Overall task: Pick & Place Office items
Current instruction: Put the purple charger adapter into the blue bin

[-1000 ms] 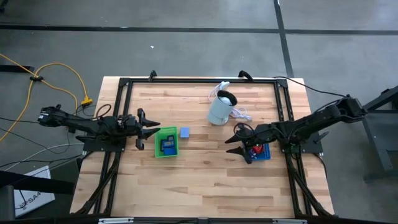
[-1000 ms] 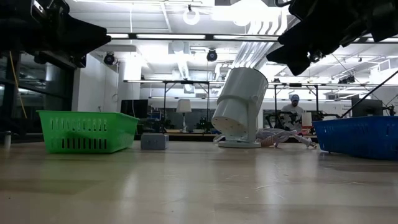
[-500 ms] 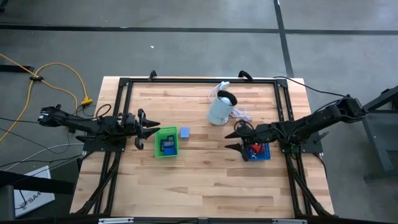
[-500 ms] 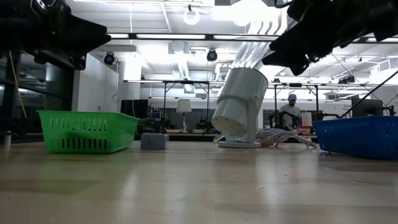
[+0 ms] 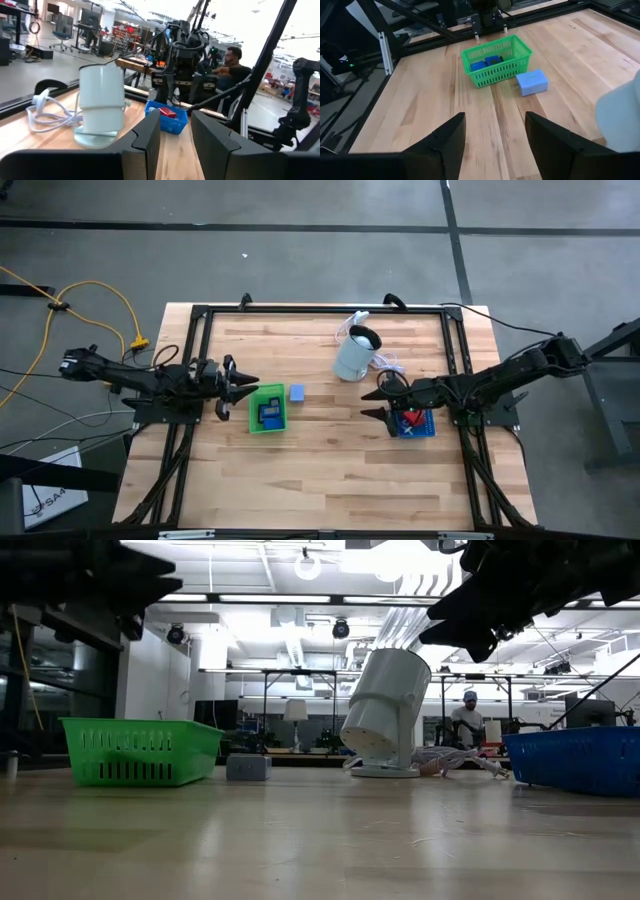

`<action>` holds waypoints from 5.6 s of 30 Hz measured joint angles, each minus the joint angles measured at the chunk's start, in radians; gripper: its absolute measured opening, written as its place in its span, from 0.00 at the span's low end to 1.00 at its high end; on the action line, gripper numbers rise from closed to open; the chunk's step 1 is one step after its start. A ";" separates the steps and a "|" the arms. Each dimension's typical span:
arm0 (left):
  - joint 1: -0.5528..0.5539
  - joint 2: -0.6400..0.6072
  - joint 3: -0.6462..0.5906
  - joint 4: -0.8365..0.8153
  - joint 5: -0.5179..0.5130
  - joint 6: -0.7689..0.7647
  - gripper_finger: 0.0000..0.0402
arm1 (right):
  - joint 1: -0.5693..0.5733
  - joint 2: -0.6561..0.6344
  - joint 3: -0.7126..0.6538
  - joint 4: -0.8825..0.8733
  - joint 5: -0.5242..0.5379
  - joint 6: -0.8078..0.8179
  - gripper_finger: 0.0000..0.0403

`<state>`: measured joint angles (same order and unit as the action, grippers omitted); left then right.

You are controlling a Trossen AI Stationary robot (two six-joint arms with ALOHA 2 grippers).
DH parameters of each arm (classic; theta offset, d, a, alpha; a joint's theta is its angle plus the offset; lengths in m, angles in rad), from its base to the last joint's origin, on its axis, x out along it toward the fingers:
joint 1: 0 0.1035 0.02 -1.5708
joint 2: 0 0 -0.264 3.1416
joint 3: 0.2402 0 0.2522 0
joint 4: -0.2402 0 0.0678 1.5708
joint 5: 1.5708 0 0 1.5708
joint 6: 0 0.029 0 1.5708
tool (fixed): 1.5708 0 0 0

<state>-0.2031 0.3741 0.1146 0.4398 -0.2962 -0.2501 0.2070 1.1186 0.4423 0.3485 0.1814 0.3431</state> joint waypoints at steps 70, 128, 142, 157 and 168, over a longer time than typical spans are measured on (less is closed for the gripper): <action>0.425 1.044 0.907 -0.773 0.413 0.372 0.26 | 0.001 0.000 0.000 -0.147 -0.106 0.004 0.48; 0.324 1.044 0.901 -0.892 0.293 0.178 0.74 | 0.029 0.000 0.000 -0.159 -0.106 0.054 0.48; 0.349 1.218 0.901 -0.911 0.294 0.219 0.81 | 0.029 0.000 0.001 -0.159 -0.106 0.053 0.48; 0.330 1.250 0.901 -0.905 0.304 0.258 0.81 | 0.029 0.000 0.001 -0.161 -0.106 0.053 0.48; 0.331 1.308 0.901 -0.906 0.298 0.269 0.81 | 0.029 0.000 0.001 -0.167 -0.106 0.053 0.48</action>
<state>0.1280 1.6825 1.0161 -0.4659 0.0017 0.0189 0.2359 1.1187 0.4435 0.1814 0.0757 0.3962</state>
